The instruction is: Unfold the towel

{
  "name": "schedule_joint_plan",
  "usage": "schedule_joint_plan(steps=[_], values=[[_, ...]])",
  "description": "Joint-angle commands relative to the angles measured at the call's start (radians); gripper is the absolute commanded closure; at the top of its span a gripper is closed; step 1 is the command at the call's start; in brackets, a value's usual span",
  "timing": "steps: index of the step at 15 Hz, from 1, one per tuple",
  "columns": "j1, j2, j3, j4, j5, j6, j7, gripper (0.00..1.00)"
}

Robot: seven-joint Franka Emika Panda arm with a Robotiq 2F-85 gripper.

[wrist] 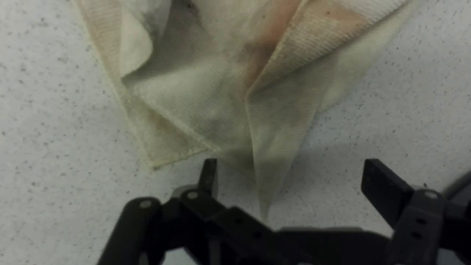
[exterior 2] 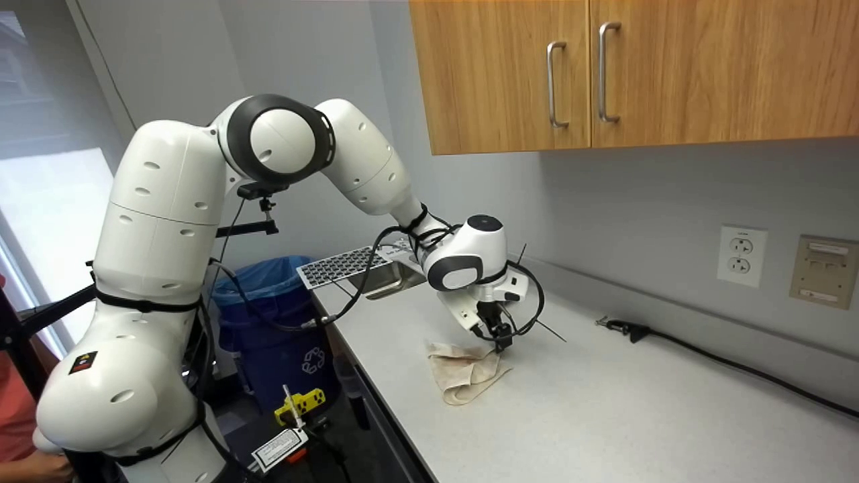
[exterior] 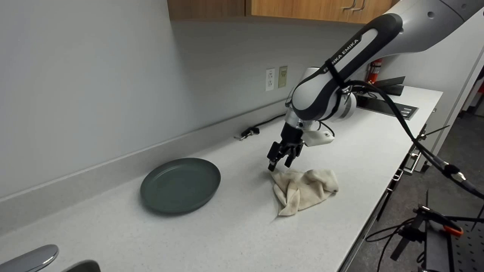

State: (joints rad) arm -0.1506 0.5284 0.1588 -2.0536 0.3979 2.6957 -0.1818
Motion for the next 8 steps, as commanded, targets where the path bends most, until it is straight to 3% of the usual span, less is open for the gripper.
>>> schedule_joint_plan(steps=[1,8], values=[[0.004,0.057,-0.004,0.077,-0.042,-0.036,-0.003,0.00],[0.018,0.110,-0.002,0.161,-0.098,-0.060,0.010,0.00]])
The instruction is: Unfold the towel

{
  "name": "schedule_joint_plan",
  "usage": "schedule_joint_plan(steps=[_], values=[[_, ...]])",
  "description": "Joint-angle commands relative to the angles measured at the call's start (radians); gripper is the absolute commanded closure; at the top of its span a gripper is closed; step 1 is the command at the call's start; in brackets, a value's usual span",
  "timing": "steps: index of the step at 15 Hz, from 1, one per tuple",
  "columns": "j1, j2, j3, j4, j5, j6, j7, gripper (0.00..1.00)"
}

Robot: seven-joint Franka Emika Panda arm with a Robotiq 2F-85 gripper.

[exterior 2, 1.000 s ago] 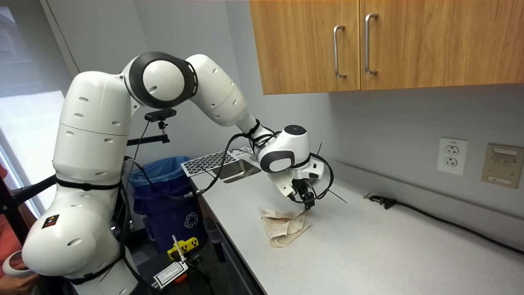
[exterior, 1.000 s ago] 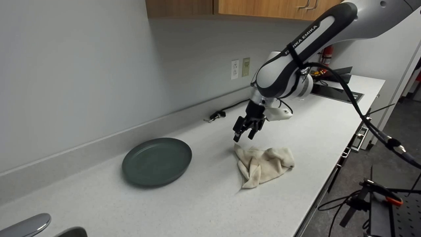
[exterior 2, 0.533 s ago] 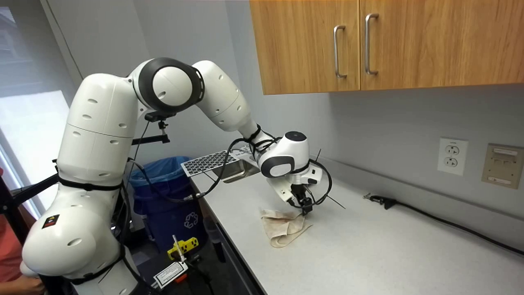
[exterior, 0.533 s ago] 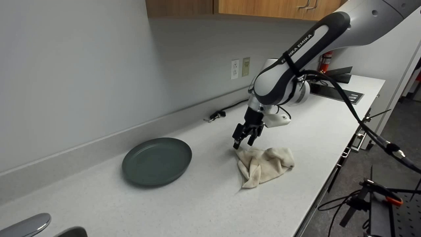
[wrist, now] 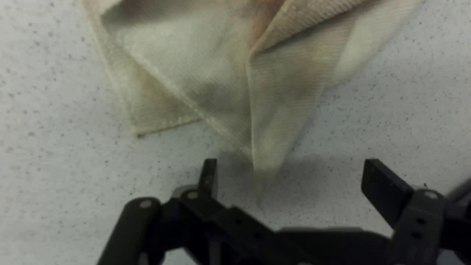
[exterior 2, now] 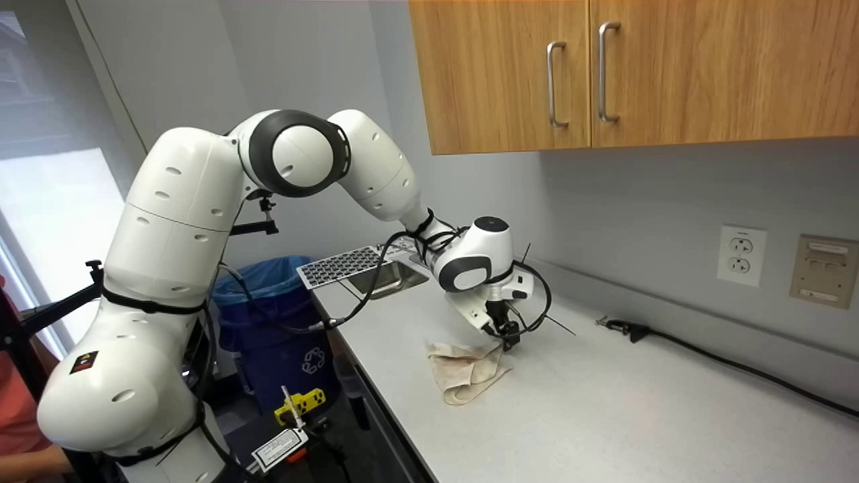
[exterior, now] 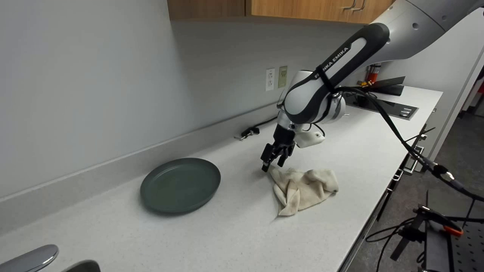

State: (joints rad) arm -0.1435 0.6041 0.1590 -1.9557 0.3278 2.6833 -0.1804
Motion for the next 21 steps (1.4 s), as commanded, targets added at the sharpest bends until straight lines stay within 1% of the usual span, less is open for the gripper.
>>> schedule_joint_plan(steps=[1,12,13,14,15,16,17,21], values=[[0.011,0.038,0.000,0.070,-0.031,-0.058,0.007,0.00],[0.004,0.066,0.013,0.103,-0.007,-0.120,0.008,0.00],[0.005,0.068,0.013,0.106,-0.006,-0.124,0.010,0.04],[0.006,0.069,0.013,0.109,-0.005,-0.125,0.012,0.19],[0.007,0.070,0.013,0.110,-0.005,-0.125,0.014,0.29],[0.008,0.070,0.012,0.111,-0.007,-0.124,0.015,0.31],[0.009,0.070,0.010,0.112,-0.009,-0.124,0.018,0.37],[0.016,0.070,0.000,0.111,-0.019,-0.122,0.029,0.69]])
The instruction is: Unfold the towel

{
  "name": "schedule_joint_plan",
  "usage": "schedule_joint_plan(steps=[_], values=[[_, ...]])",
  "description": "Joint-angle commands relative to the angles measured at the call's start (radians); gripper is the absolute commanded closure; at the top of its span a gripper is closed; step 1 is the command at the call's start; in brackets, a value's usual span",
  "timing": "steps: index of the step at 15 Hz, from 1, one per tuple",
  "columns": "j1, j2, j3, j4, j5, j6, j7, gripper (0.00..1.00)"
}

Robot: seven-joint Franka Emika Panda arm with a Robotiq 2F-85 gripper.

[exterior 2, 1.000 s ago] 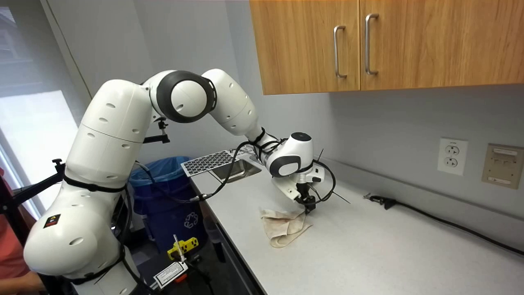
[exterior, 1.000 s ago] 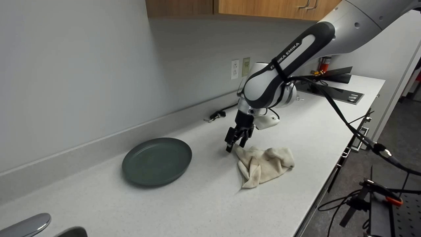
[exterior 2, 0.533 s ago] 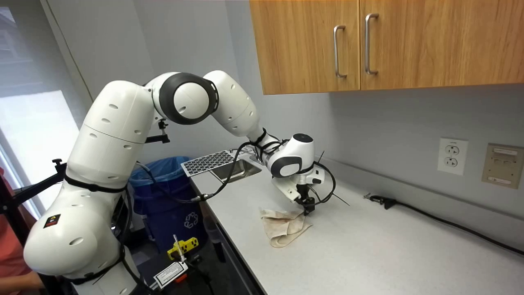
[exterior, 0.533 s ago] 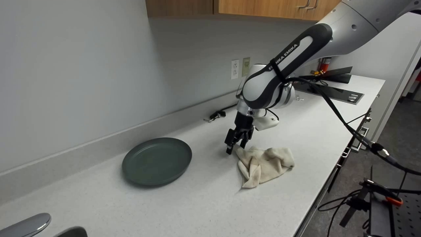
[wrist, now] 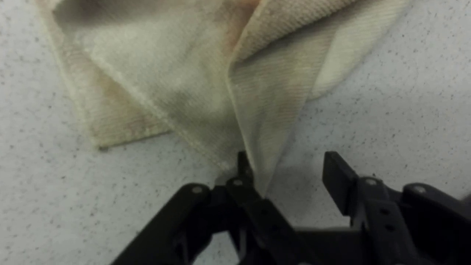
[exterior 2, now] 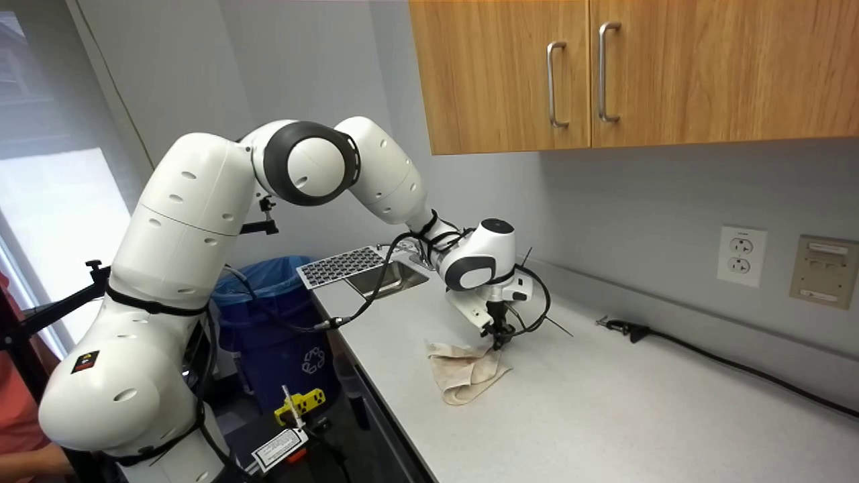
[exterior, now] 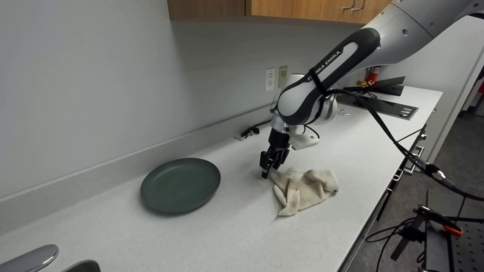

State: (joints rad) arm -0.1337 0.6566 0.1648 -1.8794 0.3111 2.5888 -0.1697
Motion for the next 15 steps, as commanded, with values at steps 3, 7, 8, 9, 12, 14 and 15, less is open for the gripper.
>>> schedule_joint_plan(steps=[3,7,8,9,12,14,15], values=[[0.013,0.010,-0.016,0.028,-0.013,-0.020,0.026,0.92],[0.013,-0.023,-0.003,0.011,-0.002,-0.001,0.022,1.00],[0.013,-0.039,0.010,0.005,0.008,0.005,0.018,1.00],[0.014,-0.058,0.023,-0.002,0.016,0.009,0.014,1.00],[0.018,-0.126,0.078,-0.026,0.046,0.021,-0.010,1.00],[0.025,-0.176,0.119,-0.044,0.068,0.026,-0.037,1.00],[0.031,-0.195,0.135,-0.048,0.079,0.025,-0.048,1.00]])
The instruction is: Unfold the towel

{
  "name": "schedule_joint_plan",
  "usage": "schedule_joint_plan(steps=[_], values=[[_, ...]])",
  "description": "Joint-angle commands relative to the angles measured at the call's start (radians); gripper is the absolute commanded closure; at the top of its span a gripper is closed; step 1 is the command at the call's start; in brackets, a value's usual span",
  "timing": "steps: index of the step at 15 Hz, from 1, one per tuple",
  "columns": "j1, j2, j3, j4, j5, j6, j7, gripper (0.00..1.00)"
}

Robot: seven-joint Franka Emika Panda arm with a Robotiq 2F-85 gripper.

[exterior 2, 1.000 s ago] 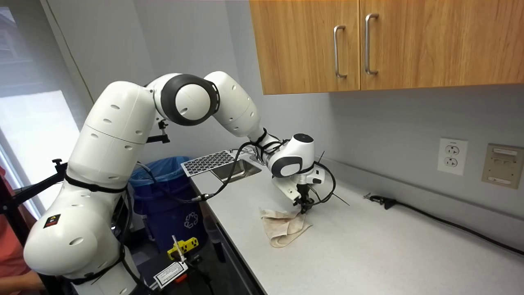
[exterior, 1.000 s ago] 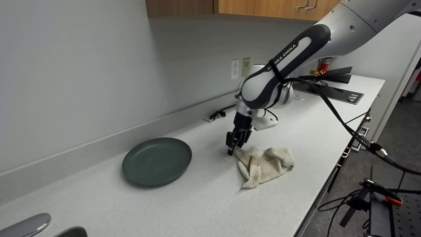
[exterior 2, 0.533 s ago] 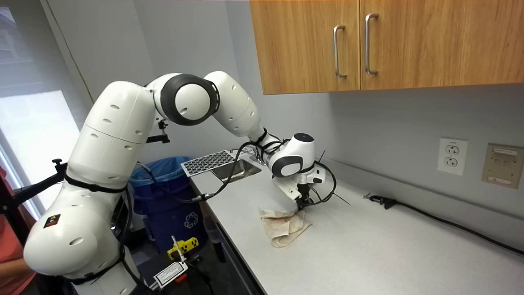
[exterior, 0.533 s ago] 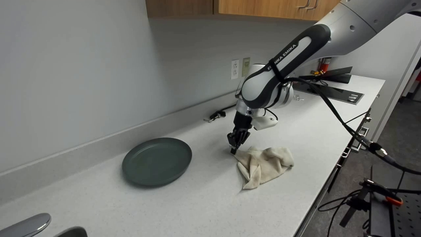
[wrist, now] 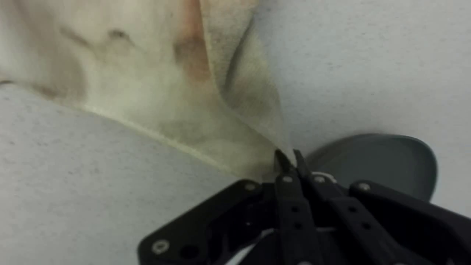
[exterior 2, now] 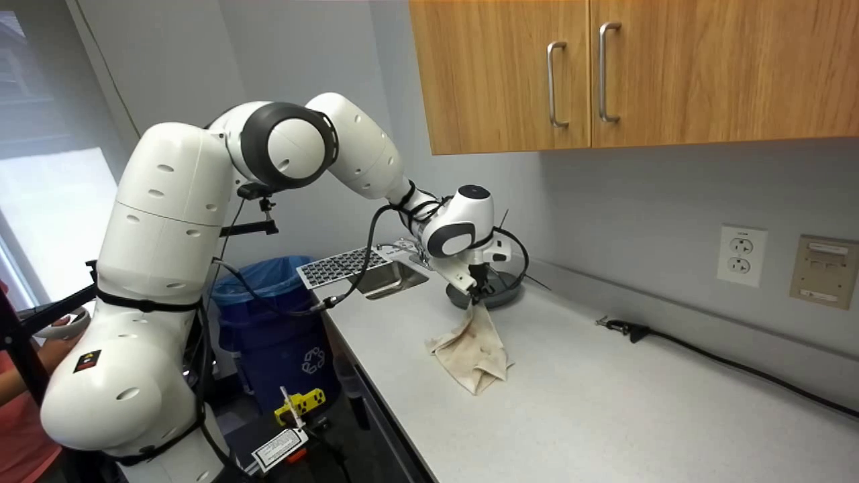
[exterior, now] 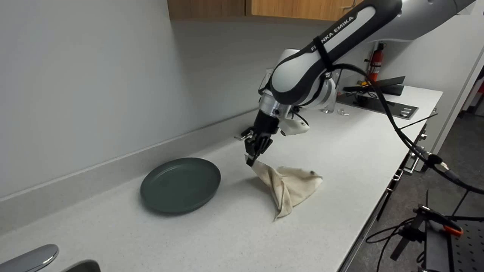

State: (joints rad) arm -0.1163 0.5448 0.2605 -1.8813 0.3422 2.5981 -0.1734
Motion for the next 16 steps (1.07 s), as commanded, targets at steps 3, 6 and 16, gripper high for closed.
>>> schedule_joint_plan(steps=[3,6,16], values=[[0.034,-0.136,0.091,-0.057,0.081,0.013,-0.086,1.00],[0.043,-0.182,0.147,-0.070,0.140,0.009,-0.155,1.00],[0.061,-0.221,0.116,-0.128,0.214,0.118,-0.252,1.00]])
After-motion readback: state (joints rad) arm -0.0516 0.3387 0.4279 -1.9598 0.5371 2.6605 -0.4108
